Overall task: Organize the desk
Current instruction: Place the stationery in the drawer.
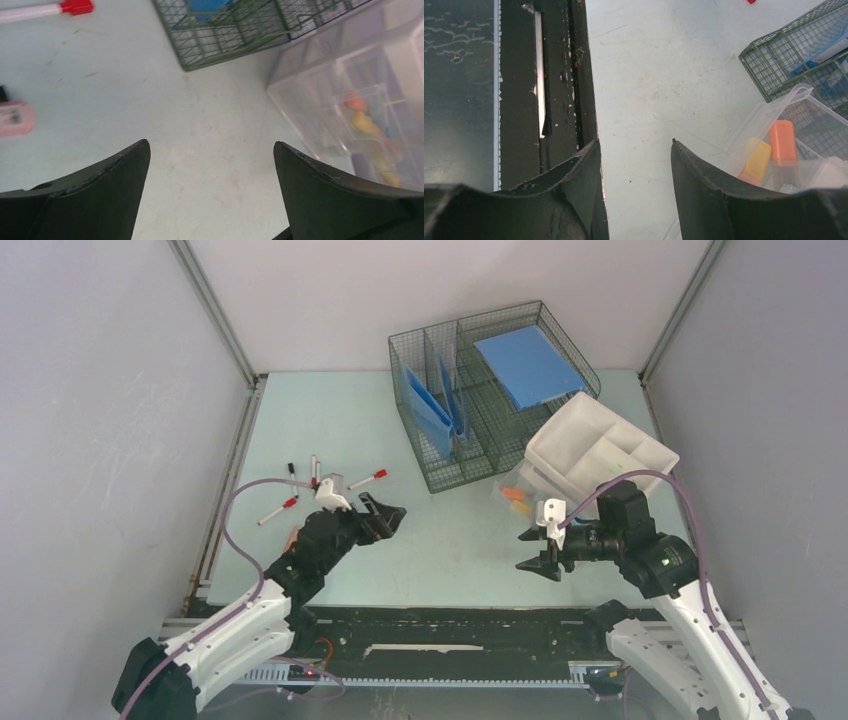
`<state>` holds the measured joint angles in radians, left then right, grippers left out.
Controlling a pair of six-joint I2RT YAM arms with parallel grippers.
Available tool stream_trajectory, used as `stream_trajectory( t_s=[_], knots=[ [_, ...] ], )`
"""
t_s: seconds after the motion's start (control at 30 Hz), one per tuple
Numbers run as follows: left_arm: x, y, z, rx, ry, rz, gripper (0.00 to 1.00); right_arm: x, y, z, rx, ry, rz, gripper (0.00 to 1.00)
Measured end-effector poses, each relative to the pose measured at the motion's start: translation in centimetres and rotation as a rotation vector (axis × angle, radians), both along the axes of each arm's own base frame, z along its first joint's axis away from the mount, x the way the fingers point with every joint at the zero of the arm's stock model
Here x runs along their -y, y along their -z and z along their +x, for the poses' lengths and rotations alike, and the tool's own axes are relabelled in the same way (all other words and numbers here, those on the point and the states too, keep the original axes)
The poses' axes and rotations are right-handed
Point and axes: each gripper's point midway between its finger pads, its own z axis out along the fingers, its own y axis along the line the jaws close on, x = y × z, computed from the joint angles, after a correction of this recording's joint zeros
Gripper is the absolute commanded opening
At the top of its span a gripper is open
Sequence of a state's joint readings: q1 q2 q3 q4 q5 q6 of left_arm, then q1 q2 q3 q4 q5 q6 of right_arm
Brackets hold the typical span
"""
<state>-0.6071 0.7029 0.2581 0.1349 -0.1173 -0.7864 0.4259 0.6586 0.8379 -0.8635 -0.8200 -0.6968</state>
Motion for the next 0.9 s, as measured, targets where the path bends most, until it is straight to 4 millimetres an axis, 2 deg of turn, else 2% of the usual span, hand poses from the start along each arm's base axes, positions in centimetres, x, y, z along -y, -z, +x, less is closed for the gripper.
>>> stream_trajectory(
  t_s=[0.2,0.4,0.73,0.9],
  knots=[
    [2.6,-1.6,0.3,0.072,0.097,-0.113,0.99,0.2,1.2,0.0,0.004,-0.017,-0.015,0.58],
    [4.0,-1.4,-0.2,0.075,0.162,-0.163,1.0,0.3,2.1,0.3,-0.011,-0.024,-0.032,0.55],
    [6.6,-0.3,-3.0,0.058,0.274,-0.118,1.0,0.6,3.7,1.1,-0.038,0.004,-0.062,0.35],
    [6.7,-0.8,-3.3,0.078,0.267,-0.114,1.0,0.7,3.6,1.7,-0.023,0.029,-0.065,0.29]
  ],
)
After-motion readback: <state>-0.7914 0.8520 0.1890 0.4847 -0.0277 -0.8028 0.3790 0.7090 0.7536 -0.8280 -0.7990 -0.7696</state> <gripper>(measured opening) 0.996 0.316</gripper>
